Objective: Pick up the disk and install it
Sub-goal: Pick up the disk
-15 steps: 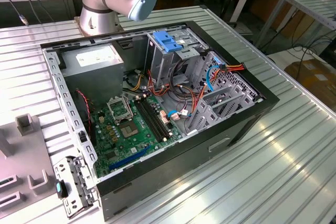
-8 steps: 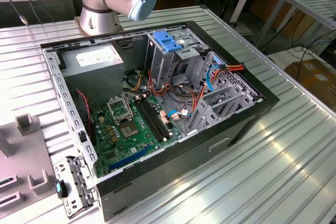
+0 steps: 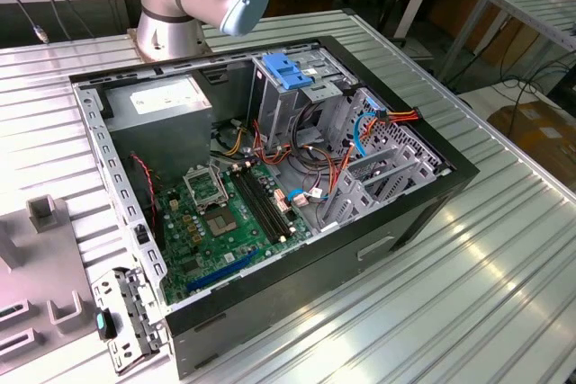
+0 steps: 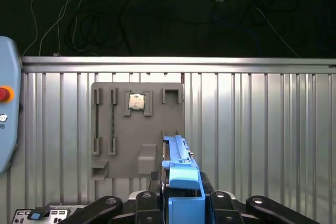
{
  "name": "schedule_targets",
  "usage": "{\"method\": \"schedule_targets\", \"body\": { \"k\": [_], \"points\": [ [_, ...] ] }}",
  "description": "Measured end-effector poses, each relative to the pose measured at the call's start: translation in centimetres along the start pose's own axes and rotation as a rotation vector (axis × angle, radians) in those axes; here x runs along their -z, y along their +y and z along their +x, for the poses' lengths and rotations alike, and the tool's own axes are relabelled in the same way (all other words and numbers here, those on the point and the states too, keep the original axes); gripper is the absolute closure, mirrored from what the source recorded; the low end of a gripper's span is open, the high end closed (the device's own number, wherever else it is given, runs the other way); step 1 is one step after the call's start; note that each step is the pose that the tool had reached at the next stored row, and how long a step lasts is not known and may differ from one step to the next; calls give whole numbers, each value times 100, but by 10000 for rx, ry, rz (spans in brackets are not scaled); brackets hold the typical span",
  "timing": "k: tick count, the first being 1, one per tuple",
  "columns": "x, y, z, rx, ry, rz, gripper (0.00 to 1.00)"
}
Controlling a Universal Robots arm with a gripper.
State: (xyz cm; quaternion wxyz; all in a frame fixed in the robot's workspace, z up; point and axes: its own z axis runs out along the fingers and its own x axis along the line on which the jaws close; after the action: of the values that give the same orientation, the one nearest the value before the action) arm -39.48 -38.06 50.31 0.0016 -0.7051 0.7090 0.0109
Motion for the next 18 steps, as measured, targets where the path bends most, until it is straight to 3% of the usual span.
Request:
{"method": "schedule_targets", "body": {
  "k": [12,18],
  "points": [
    [2,-87,1,-1,0,-1,63],
    [3,-210,2,0,-1,-5,63]
  ]
}}
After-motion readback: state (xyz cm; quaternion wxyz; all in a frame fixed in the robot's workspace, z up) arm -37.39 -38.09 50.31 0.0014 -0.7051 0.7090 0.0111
